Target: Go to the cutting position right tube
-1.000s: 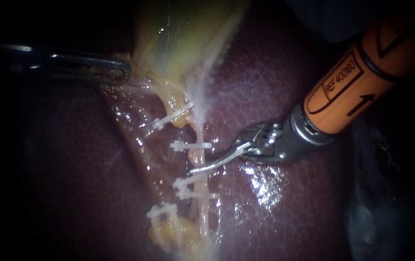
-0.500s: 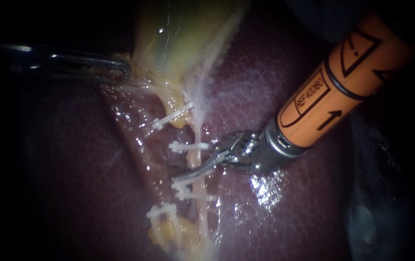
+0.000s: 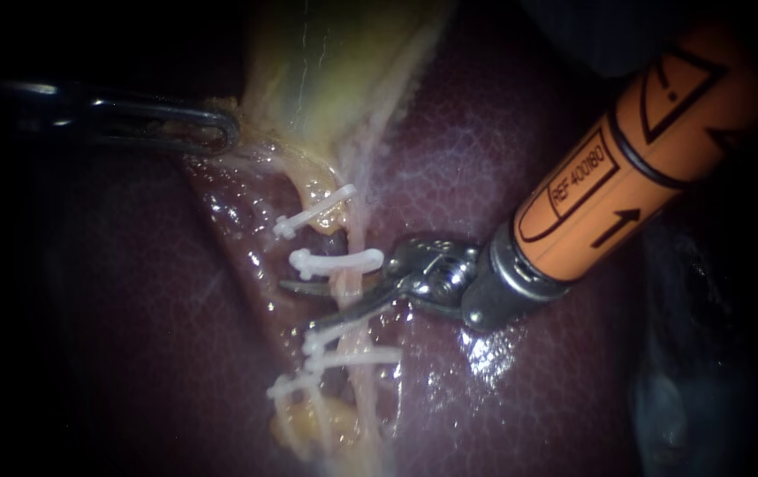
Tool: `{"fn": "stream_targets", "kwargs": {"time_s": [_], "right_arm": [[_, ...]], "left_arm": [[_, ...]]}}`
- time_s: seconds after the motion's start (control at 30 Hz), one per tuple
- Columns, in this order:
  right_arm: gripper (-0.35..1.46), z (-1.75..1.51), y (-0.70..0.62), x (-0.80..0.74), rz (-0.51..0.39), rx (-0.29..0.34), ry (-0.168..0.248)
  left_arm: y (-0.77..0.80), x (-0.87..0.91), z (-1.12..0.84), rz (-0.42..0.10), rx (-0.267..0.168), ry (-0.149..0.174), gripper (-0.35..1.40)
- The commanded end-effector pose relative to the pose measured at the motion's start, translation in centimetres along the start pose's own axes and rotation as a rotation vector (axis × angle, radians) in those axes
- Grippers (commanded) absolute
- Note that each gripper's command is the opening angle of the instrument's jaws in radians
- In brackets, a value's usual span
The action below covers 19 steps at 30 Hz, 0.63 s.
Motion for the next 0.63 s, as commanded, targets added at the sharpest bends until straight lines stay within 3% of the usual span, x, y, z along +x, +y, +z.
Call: {"fn": "stream_targets", "kwargs": {"time_s": [0.03, 0.53, 0.63], "right_arm": [[1.09, 0.00, -0.02, 0.03, 0.001, 0.004, 0.005], [1.09, 0.03, -0.04, 0.06, -0.004, 0.012, 0.009], [1.02, 0.03, -0.03, 0.05, -0.004, 0.012, 0.008]], "left_arm": [[0.00, 0.00, 0.00, 0.000, 0.000, 0.000, -0.35], [0.00, 0.00, 0.00, 0.000, 0.000, 0.000, -0.35], [0.00, 0.00, 0.00, 0.000, -0.001, 0.000, -0.35]]}}
